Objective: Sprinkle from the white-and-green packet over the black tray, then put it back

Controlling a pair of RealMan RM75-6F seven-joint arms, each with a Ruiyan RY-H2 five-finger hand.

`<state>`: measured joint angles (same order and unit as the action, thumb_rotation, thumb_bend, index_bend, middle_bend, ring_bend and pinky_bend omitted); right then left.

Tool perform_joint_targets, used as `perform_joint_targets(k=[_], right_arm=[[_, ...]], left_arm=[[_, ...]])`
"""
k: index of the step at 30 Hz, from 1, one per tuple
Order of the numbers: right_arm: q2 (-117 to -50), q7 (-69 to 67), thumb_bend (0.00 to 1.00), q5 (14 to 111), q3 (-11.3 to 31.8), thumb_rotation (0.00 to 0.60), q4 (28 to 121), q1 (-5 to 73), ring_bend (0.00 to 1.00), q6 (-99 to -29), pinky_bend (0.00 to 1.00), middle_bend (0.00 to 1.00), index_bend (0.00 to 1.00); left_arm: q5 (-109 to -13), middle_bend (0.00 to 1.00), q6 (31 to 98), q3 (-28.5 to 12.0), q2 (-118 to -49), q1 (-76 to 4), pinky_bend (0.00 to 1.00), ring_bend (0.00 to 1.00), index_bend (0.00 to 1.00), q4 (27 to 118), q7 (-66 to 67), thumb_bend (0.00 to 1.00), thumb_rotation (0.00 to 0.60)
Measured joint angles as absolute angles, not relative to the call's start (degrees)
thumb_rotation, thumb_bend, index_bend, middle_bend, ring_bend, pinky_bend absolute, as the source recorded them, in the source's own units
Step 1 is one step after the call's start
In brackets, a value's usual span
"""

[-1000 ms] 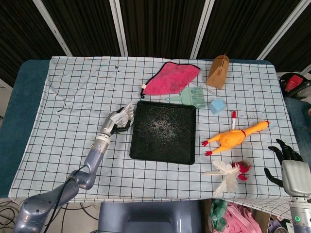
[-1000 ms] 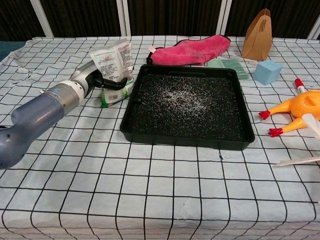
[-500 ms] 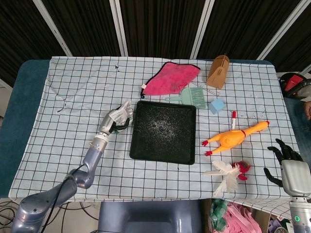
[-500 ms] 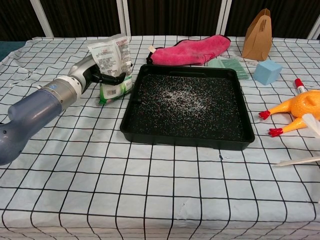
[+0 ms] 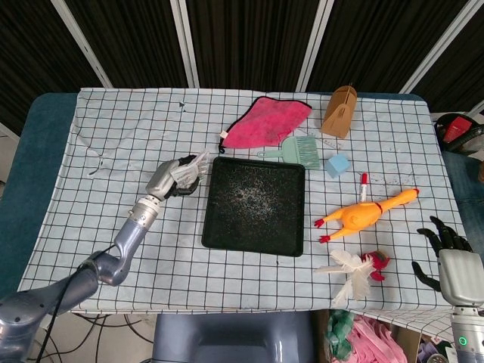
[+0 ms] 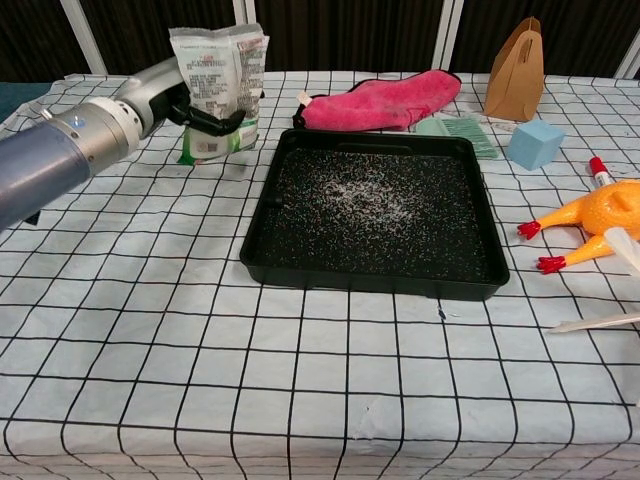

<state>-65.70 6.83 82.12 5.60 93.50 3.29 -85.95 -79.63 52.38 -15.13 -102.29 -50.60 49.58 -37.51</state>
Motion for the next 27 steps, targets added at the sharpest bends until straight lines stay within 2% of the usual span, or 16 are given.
perform_joint_targets(k=[7, 11, 19, 27], right_arm=[[-65.7, 6.6, 0.22, 81.8, 5.7, 0.6, 93.6, 3.2, 0.15, -86.0, 0.25, 0.08, 0.28], [-65.7, 6.4, 0.22, 81.6, 5.8, 0.6, 93.5, 3.2, 0.15, -85.9, 0.25, 0.08, 0.29], [-65.8, 6.3, 0.22, 81.4, 5.9, 0.6, 93.5, 3.3, 0.15, -85.7, 0.25, 0.08, 0.29], [-65.8, 6.1, 0.22, 80.9, 6.1, 0.6, 93.6, 3.1, 0.15, -85.9, 0.25, 0.08, 0.31]], left_arm=[[-79.1, 0.41, 45.5, -15.5, -86.7, -52.6, 0.53, 0.34, 0.34, 69.2, -29.1, 0.65, 0.6], [-77.9, 0.42, 38.9, -16.0, -80.5, -55.4, 0.53, 0.34, 0.35, 74.2, -23.3, 0.66, 0.6], [-72.6, 0.43, 25.9, -16.7, -76.0, -62.5, 0.53, 0.35, 0.36, 77.3, -17.3, 0.68, 0.6], [-68.0, 0.43, 16.9, -16.8, -76.8, -68.7, 0.53, 0.36, 0.38, 73.6, -16.0, 0.68, 0.6]])
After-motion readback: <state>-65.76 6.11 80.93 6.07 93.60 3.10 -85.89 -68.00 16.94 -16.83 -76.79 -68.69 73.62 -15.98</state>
